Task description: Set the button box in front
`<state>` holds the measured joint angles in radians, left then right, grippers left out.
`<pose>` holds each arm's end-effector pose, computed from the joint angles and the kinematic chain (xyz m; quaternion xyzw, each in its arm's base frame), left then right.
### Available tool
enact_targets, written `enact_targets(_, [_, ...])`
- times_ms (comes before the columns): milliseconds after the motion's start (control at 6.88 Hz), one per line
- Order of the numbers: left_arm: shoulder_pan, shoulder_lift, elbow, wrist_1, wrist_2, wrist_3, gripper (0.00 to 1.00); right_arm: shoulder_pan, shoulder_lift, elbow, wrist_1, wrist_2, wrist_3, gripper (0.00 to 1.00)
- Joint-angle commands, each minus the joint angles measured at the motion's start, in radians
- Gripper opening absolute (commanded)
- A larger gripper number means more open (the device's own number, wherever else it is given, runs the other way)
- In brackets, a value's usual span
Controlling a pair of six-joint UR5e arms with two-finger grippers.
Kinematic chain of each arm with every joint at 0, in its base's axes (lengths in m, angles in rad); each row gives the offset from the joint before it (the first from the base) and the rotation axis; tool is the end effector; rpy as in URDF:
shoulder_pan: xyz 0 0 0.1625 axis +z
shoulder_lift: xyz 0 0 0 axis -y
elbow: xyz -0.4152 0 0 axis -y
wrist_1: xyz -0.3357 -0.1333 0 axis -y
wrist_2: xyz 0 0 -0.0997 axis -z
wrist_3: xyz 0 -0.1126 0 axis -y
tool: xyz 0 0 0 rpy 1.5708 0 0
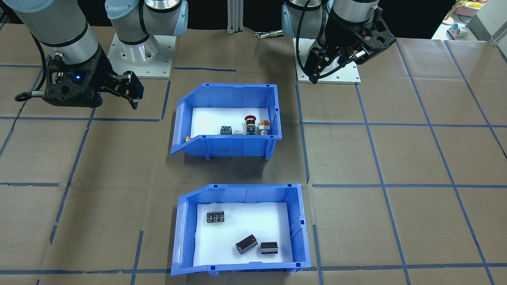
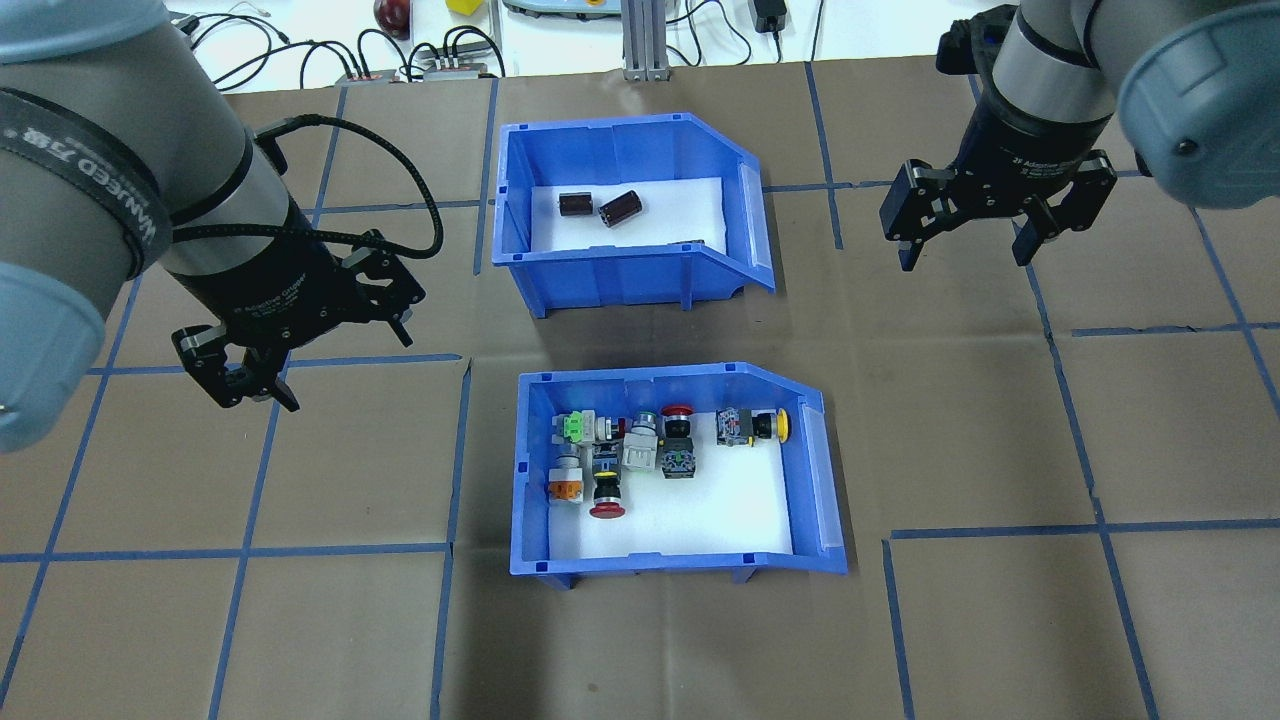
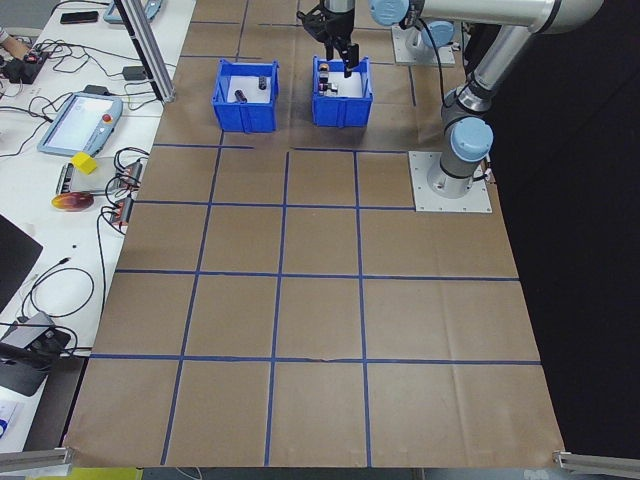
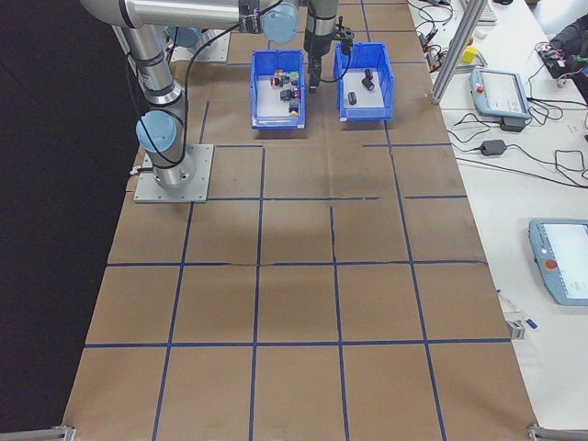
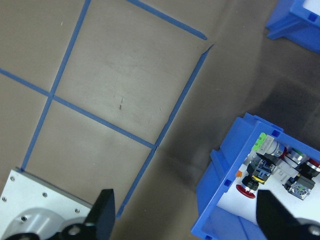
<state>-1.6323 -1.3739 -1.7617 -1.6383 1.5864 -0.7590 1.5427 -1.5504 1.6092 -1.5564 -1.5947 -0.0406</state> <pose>-0.1526 -0.3383 0.4532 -0.3413 0.9394 0.0251 0.0194 0.1183 -0.4383 0.4383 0.0067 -0.9992 -0.0370 0.0107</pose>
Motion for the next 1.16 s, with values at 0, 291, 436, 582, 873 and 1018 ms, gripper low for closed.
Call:
enact_targets(0, [-0.006,0.077,-0.092,-0.003,-0.110,-0.347,0.99,0.002,0.041,-0.026,-0.023,-0.021,-0.180,1.00])
enact_targets(291, [-0.029,0.169,-0.232,0.014,-0.197,-0.604,0.99,0.002,0.122,-0.078,-0.024,-0.019,-0.306,1.00])
enact_targets(436, [-0.064,0.180,-0.273,0.034,-0.228,-0.760,0.98,0.007,0.165,-0.128,-0.022,-0.012,-0.370,1.00])
enact_targets(582, [-0.122,0.176,-0.298,0.069,-0.227,-0.846,0.97,0.010,0.212,-0.185,-0.024,-0.008,-0.501,1.00])
enact_targets(873, [-0.231,0.139,-0.401,0.267,-0.226,-0.956,0.92,0.037,0.278,-0.248,-0.022,-0.007,-0.792,1.00])
enact_targets(1018, [-0.260,0.113,-0.413,0.316,-0.227,-1.052,0.92,0.074,0.295,-0.255,-0.037,-0.008,-0.929,1.00])
